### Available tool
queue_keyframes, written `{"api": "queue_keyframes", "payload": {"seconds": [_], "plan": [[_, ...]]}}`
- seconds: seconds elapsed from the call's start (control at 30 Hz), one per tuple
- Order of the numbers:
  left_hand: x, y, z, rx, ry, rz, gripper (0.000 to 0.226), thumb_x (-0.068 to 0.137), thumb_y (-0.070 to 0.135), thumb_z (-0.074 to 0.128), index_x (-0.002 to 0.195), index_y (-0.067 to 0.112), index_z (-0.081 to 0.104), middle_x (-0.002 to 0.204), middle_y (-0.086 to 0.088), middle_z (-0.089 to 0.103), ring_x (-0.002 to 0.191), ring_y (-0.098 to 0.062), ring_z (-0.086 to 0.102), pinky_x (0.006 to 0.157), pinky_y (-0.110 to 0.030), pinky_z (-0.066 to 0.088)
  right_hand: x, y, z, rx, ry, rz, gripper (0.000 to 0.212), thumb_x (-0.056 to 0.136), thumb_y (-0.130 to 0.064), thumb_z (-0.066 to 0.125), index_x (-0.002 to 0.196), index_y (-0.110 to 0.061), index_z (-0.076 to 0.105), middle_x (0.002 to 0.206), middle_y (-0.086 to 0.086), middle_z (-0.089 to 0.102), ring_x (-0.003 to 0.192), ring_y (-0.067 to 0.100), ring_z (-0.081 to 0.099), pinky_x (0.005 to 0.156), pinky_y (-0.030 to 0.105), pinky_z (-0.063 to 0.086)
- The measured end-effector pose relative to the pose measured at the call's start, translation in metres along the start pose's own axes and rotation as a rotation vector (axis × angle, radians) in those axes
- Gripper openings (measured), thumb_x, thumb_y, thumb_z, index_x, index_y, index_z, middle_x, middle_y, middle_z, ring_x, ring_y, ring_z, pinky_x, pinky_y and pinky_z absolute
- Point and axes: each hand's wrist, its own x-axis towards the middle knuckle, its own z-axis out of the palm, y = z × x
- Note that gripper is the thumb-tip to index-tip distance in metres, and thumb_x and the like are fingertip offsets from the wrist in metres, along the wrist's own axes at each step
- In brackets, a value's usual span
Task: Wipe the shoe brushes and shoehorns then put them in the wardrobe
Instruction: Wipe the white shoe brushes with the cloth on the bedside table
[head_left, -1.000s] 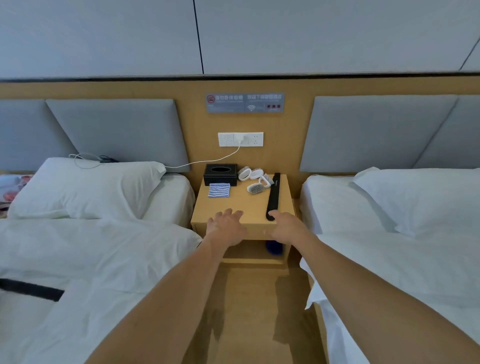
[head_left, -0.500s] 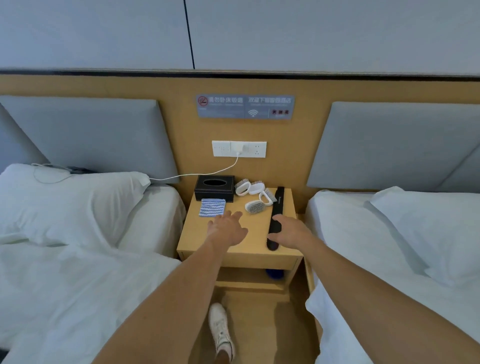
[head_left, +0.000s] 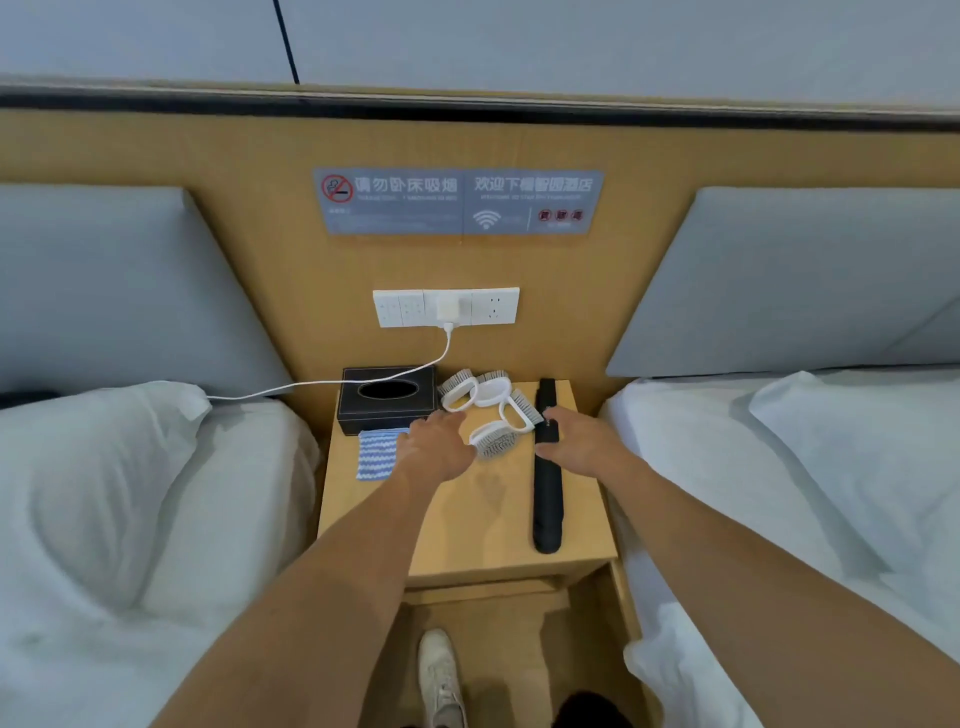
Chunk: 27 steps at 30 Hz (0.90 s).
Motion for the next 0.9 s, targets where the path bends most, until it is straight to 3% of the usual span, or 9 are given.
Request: {"api": "queue_keyframes", "payload": {"seconds": [0.3,0.53,0.73,0.9], "plan": [[0.062,-0.033,0.046,0.004,-0.167,-0.097,0.058,0.095,0.044,0.047,0.148,0.029,0.028,0.151,-0.006,0.034,0.134,-0.033,0.038,0.107,-0.049,0.038,0.075,0.004,0.028,0.024,-0.13,0.082,0.061,0.094,-0.035,0.063,0.149,-0.024,0.038,0.147,0.009,0.048,0.134,0.027,0.047,0.105,0.038,0.045],[0.103,-0.085,0.082,0.035,-0.199,-0.204,0.055,0.098,0.03,0.046,0.149,0.025,0.027,0.15,-0.006,0.035,0.134,-0.031,0.038,0.106,-0.046,0.037,0.139,0.017,0.055,0.006,-0.213,0.167,0.059,0.094,-0.035,0.062,0.148,-0.026,0.039,0.148,0.008,0.047,0.132,0.027,0.048,0.101,0.036,0.046],[0.154,-0.125,0.111,0.144,-0.171,-0.165,0.06,0.096,0.022,0.051,0.15,0.026,0.025,0.154,-0.006,0.029,0.135,-0.03,0.039,0.105,-0.042,0.038,0.189,0.027,0.072,-0.063,-0.149,0.087,0.052,0.095,-0.028,0.062,0.144,-0.021,0.045,0.144,0.009,0.051,0.128,0.029,0.051,0.1,0.041,0.05],[0.183,-0.148,0.14,0.293,-0.05,-0.109,0.053,0.1,0.043,0.042,0.149,0.03,0.026,0.157,-0.004,0.026,0.141,-0.029,0.031,0.113,-0.044,0.031,0.227,0.033,0.082,-0.203,0.055,0.012,0.05,0.092,-0.021,0.067,0.139,-0.018,0.051,0.124,0.013,0.056,0.114,0.03,0.057,0.087,0.038,0.052]]}}
